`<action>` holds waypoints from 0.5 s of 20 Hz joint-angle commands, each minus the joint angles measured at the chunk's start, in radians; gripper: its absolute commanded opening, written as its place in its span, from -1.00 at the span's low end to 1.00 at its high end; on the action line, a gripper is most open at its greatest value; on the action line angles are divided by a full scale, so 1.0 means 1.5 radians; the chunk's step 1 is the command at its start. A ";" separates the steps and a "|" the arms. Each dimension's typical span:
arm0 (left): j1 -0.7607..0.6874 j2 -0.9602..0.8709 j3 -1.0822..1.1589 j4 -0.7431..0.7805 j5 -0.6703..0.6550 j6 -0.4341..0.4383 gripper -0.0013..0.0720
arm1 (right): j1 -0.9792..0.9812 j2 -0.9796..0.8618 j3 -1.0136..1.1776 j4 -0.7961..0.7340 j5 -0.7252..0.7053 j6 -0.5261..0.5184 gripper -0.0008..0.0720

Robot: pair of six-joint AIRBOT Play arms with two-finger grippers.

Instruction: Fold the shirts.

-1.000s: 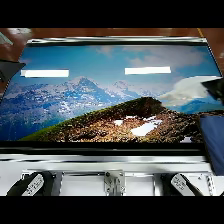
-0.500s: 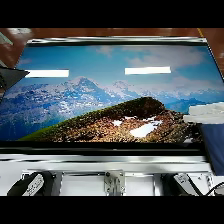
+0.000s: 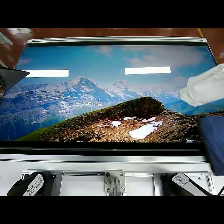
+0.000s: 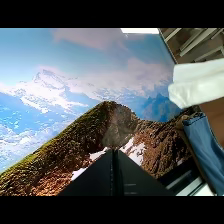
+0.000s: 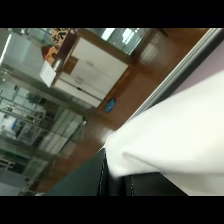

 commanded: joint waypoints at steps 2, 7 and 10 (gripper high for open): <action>0.000 0.014 0.000 0.000 -0.001 -0.022 -0.87 | -0.011 -0.049 0.075 -0.040 -0.070 -0.041 -0.81; 0.000 0.015 0.000 0.000 0.007 -0.035 -0.87 | -0.034 -0.059 0.086 -0.277 0.016 -0.044 -0.81; 0.000 0.015 0.000 0.001 0.018 -0.034 -0.87 | -0.040 -0.058 0.086 -0.475 0.137 0.006 -0.81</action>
